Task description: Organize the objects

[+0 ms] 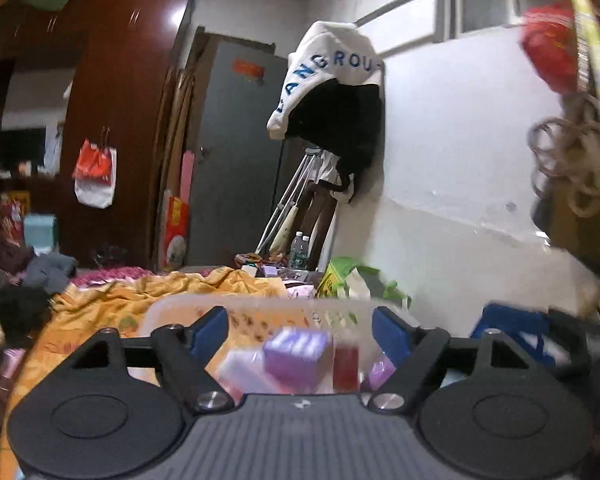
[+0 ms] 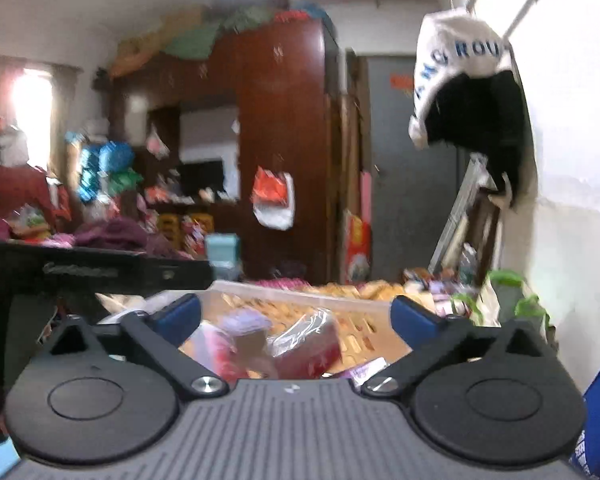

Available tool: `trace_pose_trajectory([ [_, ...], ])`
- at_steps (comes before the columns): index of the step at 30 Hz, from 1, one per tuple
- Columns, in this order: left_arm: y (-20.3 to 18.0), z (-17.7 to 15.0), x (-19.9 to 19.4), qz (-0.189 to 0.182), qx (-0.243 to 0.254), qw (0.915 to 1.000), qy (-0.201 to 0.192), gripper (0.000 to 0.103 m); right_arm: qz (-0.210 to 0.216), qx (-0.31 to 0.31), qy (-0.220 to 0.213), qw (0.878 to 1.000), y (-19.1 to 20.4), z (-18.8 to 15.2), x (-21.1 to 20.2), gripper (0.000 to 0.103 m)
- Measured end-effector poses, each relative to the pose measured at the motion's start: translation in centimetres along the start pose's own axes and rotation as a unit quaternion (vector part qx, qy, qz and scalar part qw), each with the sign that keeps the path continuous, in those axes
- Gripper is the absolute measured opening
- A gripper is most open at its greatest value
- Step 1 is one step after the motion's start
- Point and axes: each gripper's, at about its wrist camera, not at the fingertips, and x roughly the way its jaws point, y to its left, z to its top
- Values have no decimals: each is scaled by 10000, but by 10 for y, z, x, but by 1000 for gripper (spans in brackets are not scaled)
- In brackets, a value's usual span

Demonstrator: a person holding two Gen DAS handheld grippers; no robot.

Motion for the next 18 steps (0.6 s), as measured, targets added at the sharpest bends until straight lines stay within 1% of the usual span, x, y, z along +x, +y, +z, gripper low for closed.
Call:
trace_pose_trajectory([
  [1, -3, -11, -15, -1, 74, 9999, 70, 90, 63, 43, -26, 10000, -2, -2, -12, 103],
  [2, -6, -23, -28, -21, 144, 9997, 174, 97, 75, 87, -27, 9999, -3, -5, -24, 103],
  [3, -10, -41, -39, 20, 216, 9991, 363, 100, 25, 129, -2, 9999, -3, -10, -38, 103],
  [5, -19, -77, -49, 123, 403, 9963, 755, 100, -44, 254, 56, 9997, -5, -22, -55, 103],
  [6, -22, -98, -52, 189, 396, 9950, 894, 100, -52, 332, 164, 9993, -6, -28, -60, 103],
  [7, -23, -109, -53, 201, 361, 9940, 1012, 100, -63, 430, 293, 9986, -8, -32, -59, 103],
  [9, -27, -130, -53, 42, 234, 9929, 1167, 100, -131, 686, 632, 9956, -12, -45, -58, 103],
  [12, -34, -142, -47, 155, 276, 9915, 1260, 100, -197, 765, 935, 9925, -18, -55, -45, 103],
  [15, -41, -149, -43, 52, 238, 9905, 1351, 100, -226, 563, 1042, 9927, -14, -62, -36, 103],
  [18, -40, -150, -42, 88, 189, 9898, 1413, 100, -158, 656, 1136, 9912, -12, -69, -28, 103],
])
